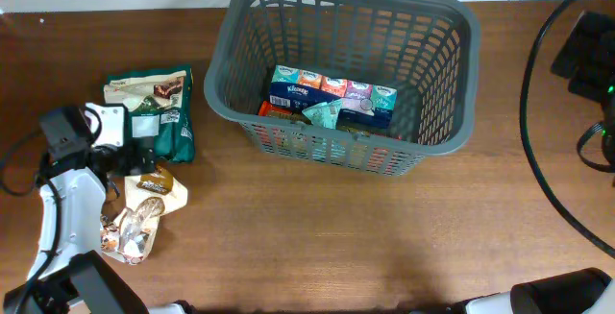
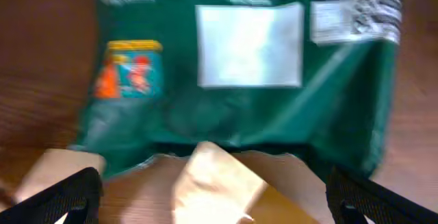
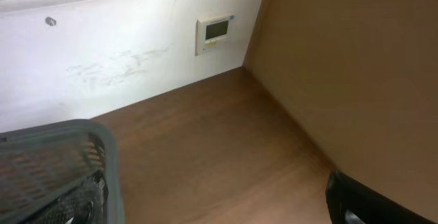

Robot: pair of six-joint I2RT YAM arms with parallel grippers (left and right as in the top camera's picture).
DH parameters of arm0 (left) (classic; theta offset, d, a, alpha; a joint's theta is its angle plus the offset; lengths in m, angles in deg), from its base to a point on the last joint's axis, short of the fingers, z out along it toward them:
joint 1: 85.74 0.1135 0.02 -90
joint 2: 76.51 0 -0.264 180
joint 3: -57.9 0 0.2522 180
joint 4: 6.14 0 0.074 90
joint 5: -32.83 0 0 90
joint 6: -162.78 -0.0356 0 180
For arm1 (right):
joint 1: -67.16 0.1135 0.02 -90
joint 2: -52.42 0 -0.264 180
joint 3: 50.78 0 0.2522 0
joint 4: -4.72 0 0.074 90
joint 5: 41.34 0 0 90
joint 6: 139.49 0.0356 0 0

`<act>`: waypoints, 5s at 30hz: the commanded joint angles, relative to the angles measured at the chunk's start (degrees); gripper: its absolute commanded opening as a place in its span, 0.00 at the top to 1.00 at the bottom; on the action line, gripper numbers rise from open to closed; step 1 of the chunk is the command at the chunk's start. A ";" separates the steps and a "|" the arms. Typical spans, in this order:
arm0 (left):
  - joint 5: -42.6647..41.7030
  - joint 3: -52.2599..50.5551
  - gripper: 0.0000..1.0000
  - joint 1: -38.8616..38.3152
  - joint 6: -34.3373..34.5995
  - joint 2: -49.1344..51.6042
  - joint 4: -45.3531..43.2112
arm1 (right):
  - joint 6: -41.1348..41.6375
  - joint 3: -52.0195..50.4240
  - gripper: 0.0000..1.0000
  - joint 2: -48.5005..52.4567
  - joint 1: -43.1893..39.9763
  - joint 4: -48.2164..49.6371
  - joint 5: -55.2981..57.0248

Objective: Pack container
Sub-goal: 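Move the left gripper down toward the tan paper pouches, then lower the left gripper onto the tan PanTree rice pouch and grasp it, then lift the rice pouch with the left gripper and drop it into the basket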

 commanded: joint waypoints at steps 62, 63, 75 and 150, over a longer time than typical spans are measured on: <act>15.32 9.09 0.01 -11.93 -16.46 -10.56 45.27 | -0.15 -0.09 0.01 3.89 -0.48 2.47 0.33; 16.04 8.90 0.01 -11.47 -16.46 -10.56 45.90 | -0.15 -0.09 0.01 3.89 -0.68 2.47 0.31; 16.35 -1.64 0.04 -3.80 -18.88 -10.56 40.74 | -0.15 -0.09 0.01 3.89 -7.61 2.23 -4.48; -1.51 8.74 0.98 5.16 -13.09 1.14 21.40 | -0.13 -0.09 0.01 3.56 -7.58 0.48 -5.77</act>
